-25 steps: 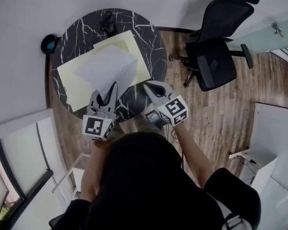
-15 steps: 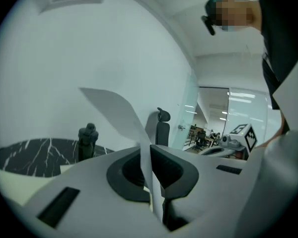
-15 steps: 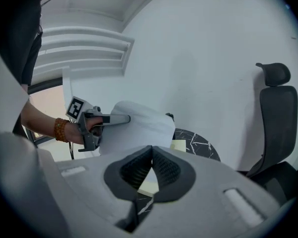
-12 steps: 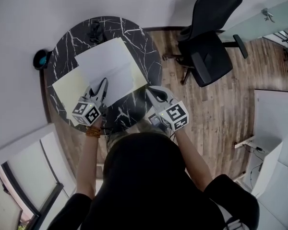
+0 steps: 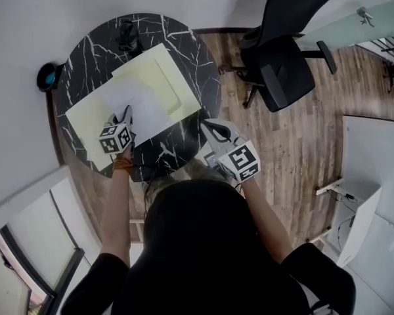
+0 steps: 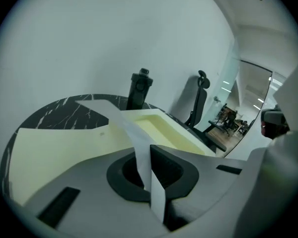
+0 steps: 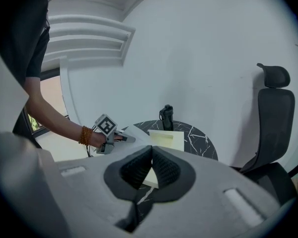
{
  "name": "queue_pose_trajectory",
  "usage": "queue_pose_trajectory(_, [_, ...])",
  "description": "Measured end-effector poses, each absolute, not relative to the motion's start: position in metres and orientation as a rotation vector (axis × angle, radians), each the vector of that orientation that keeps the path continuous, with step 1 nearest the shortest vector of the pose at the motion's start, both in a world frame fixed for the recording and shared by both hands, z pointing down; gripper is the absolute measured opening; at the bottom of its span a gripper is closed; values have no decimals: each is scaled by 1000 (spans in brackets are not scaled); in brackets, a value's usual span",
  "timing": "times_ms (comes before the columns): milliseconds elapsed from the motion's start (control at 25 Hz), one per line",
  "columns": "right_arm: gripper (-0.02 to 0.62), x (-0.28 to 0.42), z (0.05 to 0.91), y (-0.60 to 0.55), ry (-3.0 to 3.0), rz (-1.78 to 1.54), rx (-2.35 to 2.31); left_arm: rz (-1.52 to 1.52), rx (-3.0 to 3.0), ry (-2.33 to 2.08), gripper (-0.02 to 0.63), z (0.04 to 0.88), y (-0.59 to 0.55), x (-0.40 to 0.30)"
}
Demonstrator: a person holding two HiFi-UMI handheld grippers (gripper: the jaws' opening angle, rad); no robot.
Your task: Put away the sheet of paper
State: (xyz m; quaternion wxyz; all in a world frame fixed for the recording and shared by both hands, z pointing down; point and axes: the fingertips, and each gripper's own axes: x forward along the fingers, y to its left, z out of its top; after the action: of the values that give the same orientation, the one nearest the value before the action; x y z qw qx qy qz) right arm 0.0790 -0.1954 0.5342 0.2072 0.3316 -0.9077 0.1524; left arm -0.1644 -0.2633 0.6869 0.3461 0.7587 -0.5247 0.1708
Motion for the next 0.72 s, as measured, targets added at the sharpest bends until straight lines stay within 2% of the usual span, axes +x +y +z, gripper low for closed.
queue_pose_trajectory(480, [-2,40,528,-187,-2529,337,784,571,1794,-1430,6,752,-243,-223])
queue_pose_trajectory(720, [-2,9,520,-185,-2566,293,691,511,1776,-1434,6,759,-252,-229])
